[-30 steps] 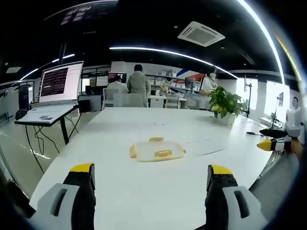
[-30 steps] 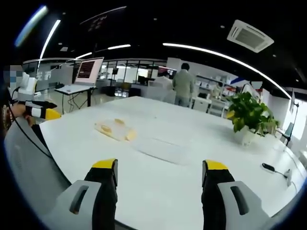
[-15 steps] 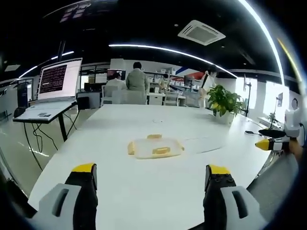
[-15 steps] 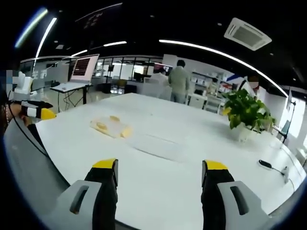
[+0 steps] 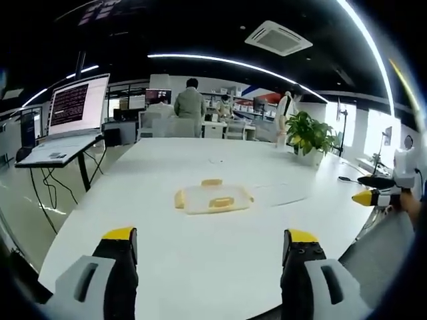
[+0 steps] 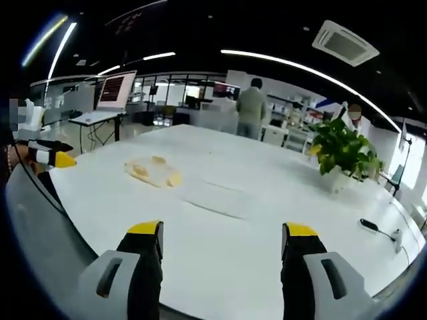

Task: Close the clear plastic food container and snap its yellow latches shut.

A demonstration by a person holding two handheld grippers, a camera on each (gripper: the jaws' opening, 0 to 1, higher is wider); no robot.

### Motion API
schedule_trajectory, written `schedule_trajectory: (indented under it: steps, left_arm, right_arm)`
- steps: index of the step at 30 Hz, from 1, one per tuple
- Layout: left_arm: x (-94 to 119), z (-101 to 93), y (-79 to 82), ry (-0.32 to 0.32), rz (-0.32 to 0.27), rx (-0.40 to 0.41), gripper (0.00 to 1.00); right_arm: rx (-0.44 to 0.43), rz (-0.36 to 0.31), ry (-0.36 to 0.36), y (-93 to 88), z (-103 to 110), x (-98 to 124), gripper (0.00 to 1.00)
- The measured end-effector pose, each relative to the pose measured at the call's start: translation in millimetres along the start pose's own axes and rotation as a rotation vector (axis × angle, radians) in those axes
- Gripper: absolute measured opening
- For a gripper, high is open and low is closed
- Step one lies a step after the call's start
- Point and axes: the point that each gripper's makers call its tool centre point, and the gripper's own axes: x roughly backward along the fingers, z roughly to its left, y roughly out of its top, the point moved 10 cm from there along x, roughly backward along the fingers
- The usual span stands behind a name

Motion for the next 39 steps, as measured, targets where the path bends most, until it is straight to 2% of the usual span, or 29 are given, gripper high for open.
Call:
schedule_trajectory:
  steps: [5, 12, 16, 18, 20, 23, 25, 28, 32, 37, 39]
  left_arm:
    - [-1, -1.1, -1.2, -0.007, 0.016, -0.01, 0.89]
    - [1, -0.1, 1.0, 0.001, -0.005, -0.012, 0.89]
    - [1, 0.2, 2.5, -0.014, 0.006, -0.016, 0.92]
    - [0, 1.9, 3.7, -0.022, 0.016, -0.054, 0.94]
    - [-2, 5.3, 7.5, -0.016, 0.017, -0.069, 0.94]
    - [-4, 9.8, 17.1, -0.018, -0.024, -0.051, 0.97]
    - [-6, 12.4, 22.7, -0.026, -0.038, -0.046, 0.97]
    - [-10, 16.4, 29.9, -0.035, -0.052, -0.087, 0.97]
    - [-18, 20.5, 42.8, -0.078, -0.058, -0.152, 0.98]
    - [-30, 28.3, 53.1, -0.096, -0.039, -0.212, 0.99]
    - [-35, 29.6, 56.7, -0.126, -0.025, -0.239, 0.99]
  right_arm:
    - [0.003, 0.008, -0.002, -0.6, 0, -1, 0.72]
    - [-0.004, -0.005, 0.015, 0.1, 1, 0, 0.73]
    - [-0.047, -0.029, 0.06, 3.4, 4, 1, 0.81]
    - [-0.027, -0.003, 0.059, 2.8, 3, 1, 0.83]
    - [-0.016, 0.015, 0.098, 3.1, 6, 0, 0.83]
    - [-0.031, 0.069, 0.158, 2.8, 8, -3, 0.87]
    - [-0.04, 0.074, 0.172, 5.5, 5, -4, 0.86]
    - [-0.011, 0.061, 0.182, 15.5, 0, -7, 0.86]
    - [0.05, -0.006, 0.198, 36.5, 0, -13, 0.84]
    - [0.117, 0.012, 0.24, 51.2, 6, -27, 0.88]
    - [0.144, -0.007, 0.274, 56.4, 13, -31, 0.88]
